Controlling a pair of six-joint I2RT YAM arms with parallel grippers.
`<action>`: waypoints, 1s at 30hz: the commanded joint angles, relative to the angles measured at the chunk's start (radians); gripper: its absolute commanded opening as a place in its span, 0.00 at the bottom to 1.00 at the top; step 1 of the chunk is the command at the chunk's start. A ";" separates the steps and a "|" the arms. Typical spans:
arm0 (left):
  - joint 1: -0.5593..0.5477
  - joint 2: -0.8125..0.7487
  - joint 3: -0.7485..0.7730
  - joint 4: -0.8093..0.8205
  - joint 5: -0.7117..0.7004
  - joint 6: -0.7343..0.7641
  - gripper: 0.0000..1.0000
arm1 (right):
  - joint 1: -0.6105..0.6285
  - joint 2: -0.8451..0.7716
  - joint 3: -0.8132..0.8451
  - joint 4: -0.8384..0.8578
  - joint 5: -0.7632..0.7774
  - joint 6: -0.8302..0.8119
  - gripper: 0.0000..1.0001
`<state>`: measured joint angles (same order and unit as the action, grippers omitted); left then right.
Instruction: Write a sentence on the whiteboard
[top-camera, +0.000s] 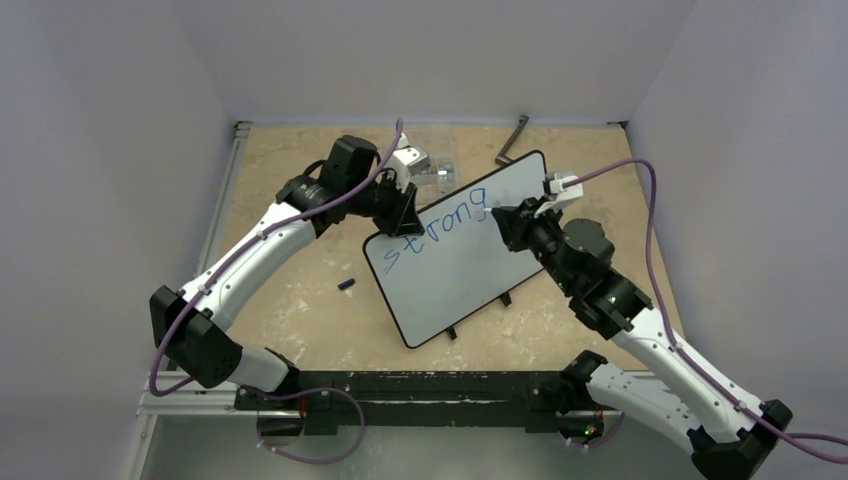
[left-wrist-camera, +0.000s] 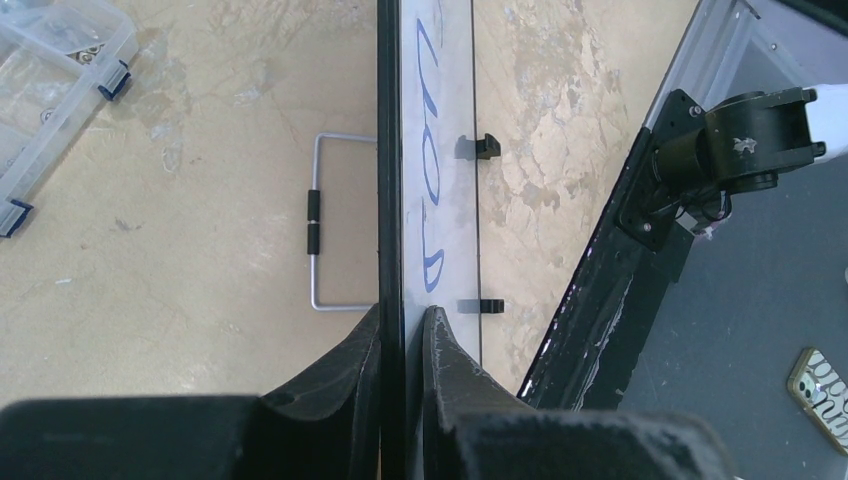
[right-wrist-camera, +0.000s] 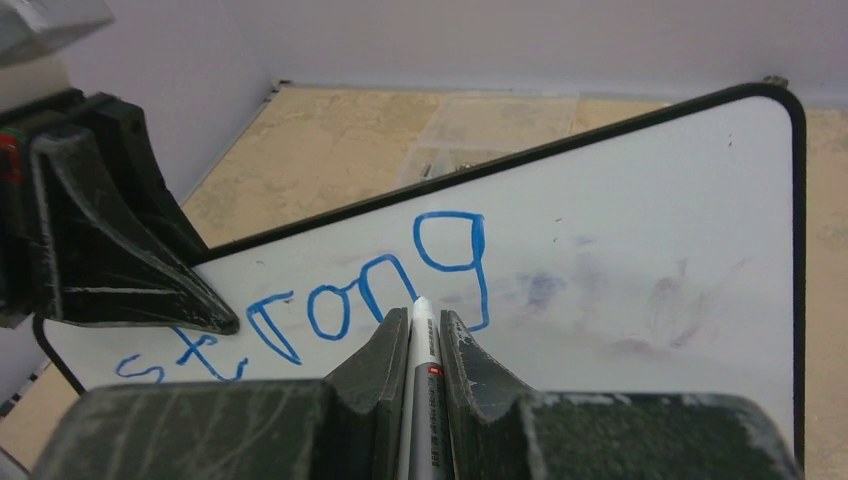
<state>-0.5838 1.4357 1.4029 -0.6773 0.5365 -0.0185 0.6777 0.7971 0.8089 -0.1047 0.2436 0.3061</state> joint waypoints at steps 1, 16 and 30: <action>-0.005 -0.009 -0.008 -0.019 -0.129 0.138 0.00 | 0.000 -0.031 0.053 0.004 0.001 -0.014 0.00; -0.004 -0.008 -0.007 -0.020 -0.132 0.137 0.00 | -0.001 0.039 0.017 0.045 0.346 -0.059 0.00; -0.004 -0.012 -0.007 -0.020 -0.126 0.135 0.00 | -0.013 0.126 0.058 0.117 0.383 -0.095 0.00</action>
<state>-0.5838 1.4338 1.4029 -0.6781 0.5354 -0.0185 0.6708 0.9115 0.8261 -0.0593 0.5861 0.2405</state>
